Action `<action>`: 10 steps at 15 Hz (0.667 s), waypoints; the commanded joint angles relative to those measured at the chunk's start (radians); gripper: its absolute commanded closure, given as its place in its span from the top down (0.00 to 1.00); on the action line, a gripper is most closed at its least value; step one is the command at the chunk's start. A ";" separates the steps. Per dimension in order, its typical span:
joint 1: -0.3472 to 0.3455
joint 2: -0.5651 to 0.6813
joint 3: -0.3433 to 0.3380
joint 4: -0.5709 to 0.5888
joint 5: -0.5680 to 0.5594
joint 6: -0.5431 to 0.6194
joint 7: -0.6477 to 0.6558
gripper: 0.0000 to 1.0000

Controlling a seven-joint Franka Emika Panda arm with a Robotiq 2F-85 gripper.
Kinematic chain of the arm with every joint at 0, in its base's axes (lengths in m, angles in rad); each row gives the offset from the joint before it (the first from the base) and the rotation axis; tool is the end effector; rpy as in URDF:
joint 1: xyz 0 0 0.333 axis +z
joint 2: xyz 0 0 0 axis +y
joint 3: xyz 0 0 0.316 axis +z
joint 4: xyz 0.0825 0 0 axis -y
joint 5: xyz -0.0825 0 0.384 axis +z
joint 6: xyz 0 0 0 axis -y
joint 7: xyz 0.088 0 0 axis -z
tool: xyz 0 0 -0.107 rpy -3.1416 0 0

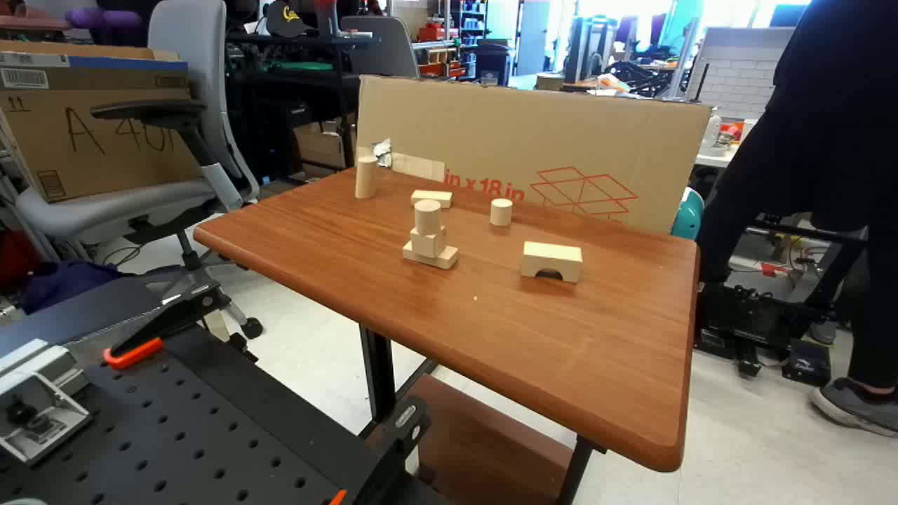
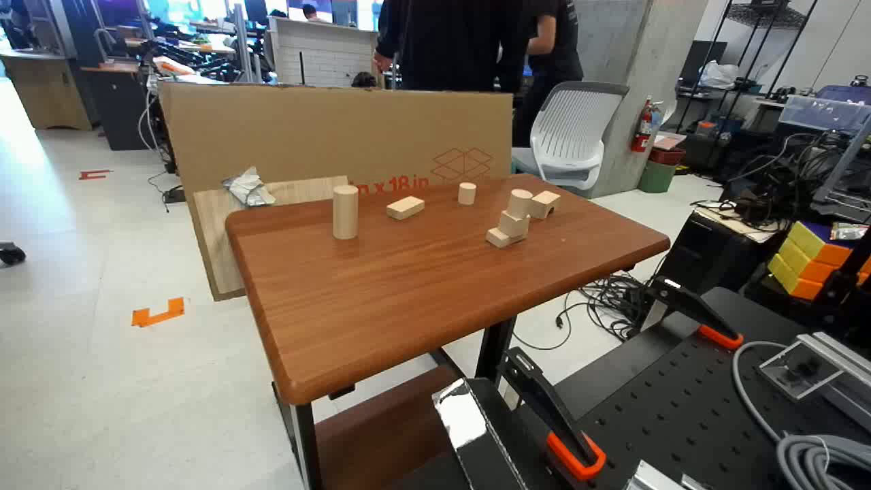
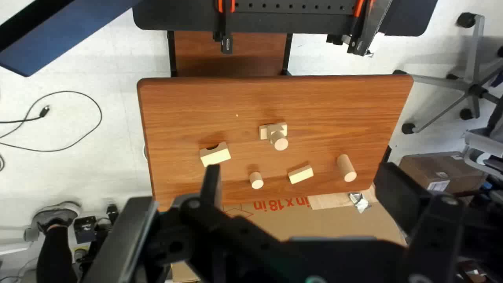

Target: Remove the cylindrical block from the pile and put it on the table

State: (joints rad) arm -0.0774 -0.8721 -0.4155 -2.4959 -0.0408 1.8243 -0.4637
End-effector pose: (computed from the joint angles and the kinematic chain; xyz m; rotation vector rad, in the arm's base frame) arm 0.2717 -0.1787 0.5483 -2.9267 -0.1349 -0.3720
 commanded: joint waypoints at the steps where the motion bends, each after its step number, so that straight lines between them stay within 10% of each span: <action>1: -0.011 0.005 0.008 0.003 0.008 -0.001 -0.007 1.00; 10: 0.009 0.048 0.038 0.015 0.015 0.003 0.018 1.00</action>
State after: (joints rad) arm -0.0772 -0.8704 -0.4123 -2.4958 -0.0397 1.8248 -0.4636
